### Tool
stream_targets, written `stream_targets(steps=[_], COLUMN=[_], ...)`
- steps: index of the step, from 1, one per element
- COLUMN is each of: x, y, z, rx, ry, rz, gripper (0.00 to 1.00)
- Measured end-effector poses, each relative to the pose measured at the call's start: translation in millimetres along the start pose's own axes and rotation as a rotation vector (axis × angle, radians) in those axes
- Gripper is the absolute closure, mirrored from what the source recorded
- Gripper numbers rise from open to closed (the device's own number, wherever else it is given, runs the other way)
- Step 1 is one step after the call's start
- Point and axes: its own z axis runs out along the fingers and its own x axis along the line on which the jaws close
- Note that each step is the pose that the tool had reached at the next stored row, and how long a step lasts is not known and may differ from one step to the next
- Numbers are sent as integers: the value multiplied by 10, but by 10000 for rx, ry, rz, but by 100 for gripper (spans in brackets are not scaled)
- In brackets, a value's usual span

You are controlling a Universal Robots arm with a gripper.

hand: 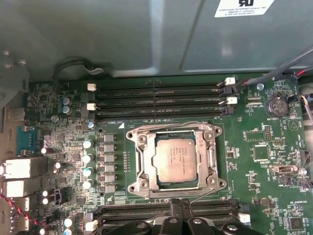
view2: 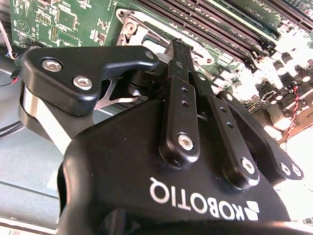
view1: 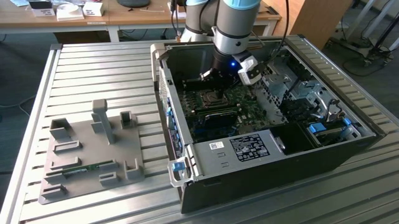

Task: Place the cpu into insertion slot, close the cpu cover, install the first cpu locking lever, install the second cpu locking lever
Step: 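Install the second cpu locking lever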

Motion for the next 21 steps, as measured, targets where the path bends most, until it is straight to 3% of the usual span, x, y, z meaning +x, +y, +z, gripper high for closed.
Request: stream_targets(steps=[21], x=[55], y=[-24], z=[22], rx=[-4], ry=[-19], rz=[-1], gripper=[89])
